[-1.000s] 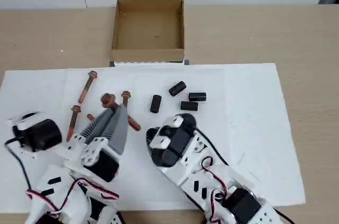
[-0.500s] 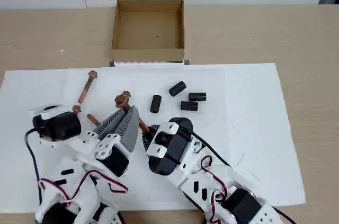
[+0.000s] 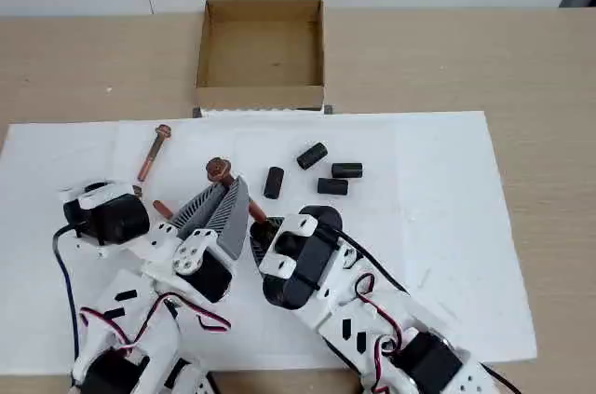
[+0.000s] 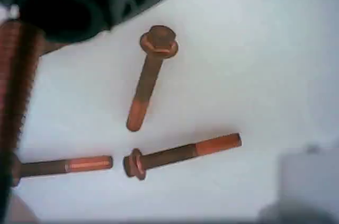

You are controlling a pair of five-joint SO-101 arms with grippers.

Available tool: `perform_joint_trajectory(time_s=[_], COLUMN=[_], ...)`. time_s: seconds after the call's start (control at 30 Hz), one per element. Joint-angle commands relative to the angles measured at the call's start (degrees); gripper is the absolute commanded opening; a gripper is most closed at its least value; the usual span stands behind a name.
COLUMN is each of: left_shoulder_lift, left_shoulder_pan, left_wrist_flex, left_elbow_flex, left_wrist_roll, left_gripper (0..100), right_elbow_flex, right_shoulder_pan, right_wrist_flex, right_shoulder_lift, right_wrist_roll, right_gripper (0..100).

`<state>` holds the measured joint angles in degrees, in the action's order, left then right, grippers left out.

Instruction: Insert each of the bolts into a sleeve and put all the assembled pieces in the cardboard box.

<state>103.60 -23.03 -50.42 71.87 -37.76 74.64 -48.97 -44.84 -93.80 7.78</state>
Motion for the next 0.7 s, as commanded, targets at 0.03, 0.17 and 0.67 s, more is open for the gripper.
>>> perform_joint_trajectory(time_s=[0.03,0.17,0.67], left_shoulder_lift=[0.44,0.44,0.44], left_shoulder_pan=[-0.26,-0.26,-4.92], left_wrist_flex=[1.14,1.23,-2.11], left_elbow_flex=[-0.48,-0.48,2.07], left_wrist_roll=[0.7,0.7,2.99], left_gripper=[1,1,1], right_elbow_flex=[-3.78,-3.87,-4.04], right_shoulder_pan=[2.42,2.51,2.33], right_wrist_flex=[1.19,1.19,1.54], right_shoulder_lift=[-0.75,-0.75,-0.75], right_wrist_roll=[0.44,0.44,0.44], right_gripper=[0.3,0.3,0.3])
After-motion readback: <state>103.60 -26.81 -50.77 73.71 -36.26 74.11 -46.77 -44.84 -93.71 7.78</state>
